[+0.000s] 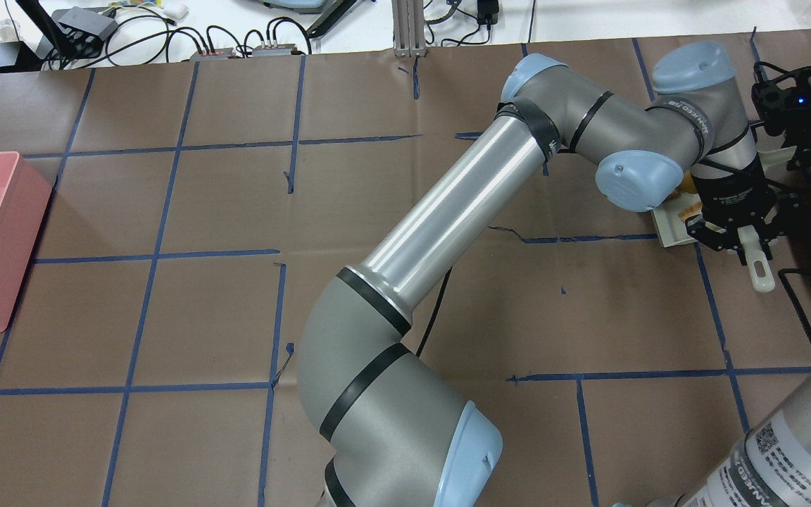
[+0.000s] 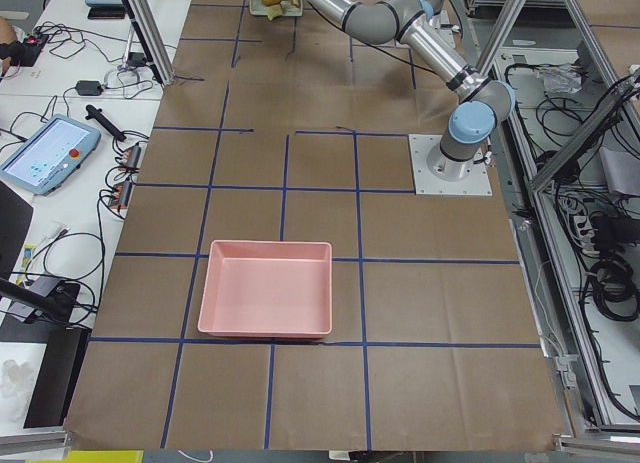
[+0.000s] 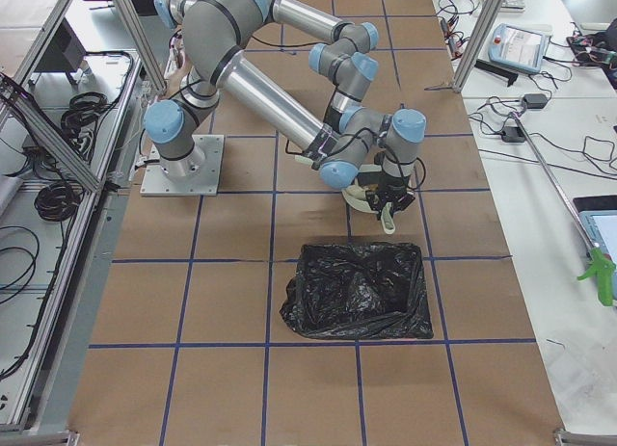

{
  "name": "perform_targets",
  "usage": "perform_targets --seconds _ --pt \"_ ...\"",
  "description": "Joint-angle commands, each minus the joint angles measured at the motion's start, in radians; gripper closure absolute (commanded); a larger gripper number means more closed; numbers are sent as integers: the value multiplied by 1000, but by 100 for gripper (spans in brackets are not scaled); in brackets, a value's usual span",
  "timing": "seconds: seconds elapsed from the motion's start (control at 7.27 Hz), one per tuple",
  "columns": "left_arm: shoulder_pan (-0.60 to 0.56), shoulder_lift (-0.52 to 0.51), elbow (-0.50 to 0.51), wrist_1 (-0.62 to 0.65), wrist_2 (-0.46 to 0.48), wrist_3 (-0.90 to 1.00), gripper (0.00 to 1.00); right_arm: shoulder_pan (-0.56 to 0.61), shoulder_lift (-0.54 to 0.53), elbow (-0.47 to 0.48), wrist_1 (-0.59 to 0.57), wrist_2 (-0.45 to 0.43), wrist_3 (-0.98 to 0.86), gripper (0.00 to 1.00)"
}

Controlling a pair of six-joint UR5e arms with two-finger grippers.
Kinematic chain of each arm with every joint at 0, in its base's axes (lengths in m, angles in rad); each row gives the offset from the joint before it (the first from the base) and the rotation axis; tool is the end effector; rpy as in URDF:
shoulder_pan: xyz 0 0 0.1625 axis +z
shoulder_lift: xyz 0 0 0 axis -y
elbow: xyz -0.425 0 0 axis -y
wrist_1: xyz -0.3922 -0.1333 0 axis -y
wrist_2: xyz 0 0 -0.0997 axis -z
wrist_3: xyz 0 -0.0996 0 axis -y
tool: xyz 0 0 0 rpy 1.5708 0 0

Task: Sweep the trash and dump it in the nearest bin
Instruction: 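Sweep the bread and yellow object into the dustpan with the left gripper's brush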

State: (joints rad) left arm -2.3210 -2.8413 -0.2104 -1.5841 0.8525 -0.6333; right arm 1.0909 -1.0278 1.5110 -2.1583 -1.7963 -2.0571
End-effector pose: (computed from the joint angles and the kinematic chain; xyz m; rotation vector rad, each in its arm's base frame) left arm -0.7603 -0.5241 0.2563 -0.1813 -2.4852 -0.5232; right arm -0.2137 -0.6510 0.2580 2.0894 -2.1008 -0.2742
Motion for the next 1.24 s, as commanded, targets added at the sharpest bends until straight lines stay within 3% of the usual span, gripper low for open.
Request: perform_targets --seconds 0.0,0.28,0.55,0.96,1.1 --pt "29 19 0 -162 104 9 99 1 0 0 0 0 0 100" --pt "35 48 -9 -241 119 -5 99 1 0 0 0 0 0 100" --pt "37 39 -12 -299 206 -8 99 1 6 0 0 0 -6 100" --pt "40 7 -9 -295 209 -8 99 0 11 0 0 20 -12 100" --pt "40 5 -11 -301 309 -9 99 0 11 0 1 25 -14 100"
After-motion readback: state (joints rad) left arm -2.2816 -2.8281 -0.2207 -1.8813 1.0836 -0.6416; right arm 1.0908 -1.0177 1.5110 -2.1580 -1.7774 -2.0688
